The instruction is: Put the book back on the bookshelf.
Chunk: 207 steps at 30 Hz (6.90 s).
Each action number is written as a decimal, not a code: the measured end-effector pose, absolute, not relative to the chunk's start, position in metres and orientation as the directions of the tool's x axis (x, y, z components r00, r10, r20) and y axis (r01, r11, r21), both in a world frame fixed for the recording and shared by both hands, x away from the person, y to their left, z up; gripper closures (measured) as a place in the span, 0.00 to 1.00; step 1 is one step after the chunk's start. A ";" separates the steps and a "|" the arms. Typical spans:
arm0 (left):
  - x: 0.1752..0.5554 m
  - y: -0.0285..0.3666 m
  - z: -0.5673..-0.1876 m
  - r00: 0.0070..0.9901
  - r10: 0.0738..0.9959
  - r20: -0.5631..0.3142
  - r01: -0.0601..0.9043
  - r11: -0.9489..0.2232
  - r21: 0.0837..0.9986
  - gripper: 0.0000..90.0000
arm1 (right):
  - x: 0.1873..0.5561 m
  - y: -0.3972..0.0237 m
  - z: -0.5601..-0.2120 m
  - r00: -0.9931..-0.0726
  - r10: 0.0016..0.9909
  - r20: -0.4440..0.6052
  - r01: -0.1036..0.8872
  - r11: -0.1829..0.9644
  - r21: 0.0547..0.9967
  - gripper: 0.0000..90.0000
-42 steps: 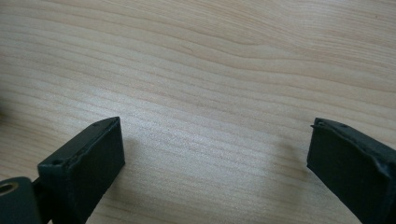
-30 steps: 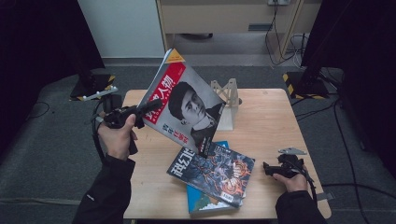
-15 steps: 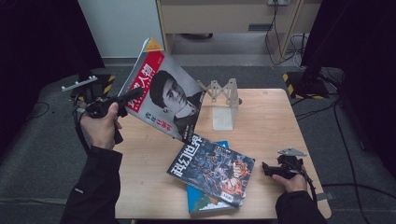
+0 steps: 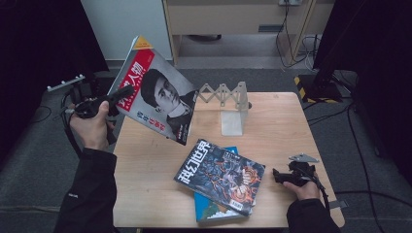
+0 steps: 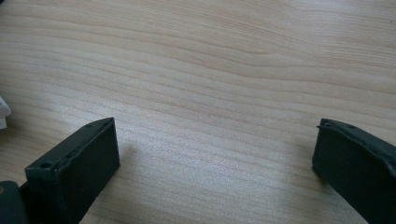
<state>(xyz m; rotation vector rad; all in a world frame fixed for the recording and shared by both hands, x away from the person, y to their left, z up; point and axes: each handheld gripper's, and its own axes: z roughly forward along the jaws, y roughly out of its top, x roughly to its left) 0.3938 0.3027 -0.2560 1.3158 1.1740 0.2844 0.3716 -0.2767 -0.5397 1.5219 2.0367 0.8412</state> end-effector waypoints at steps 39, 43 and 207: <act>0.445 0.283 -0.284 0.304 0.868 -0.392 0.454 0.230 0.861 0.96 | 0.372 -0.276 -0.540 -0.280 0.960 0.000 0.679 0.198 0.707 0.01; 0.449 0.276 -0.288 0.296 0.883 -0.365 0.463 0.202 0.863 0.96 | 0.371 -0.276 -0.540 -0.279 0.960 0.000 0.680 0.197 0.707 0.01; 0.355 0.250 -0.398 0.377 0.913 -0.154 0.398 -0.009 0.917 0.29 | 0.371 -0.278 -0.536 -0.250 0.968 0.009 0.692 0.173 0.701 0.10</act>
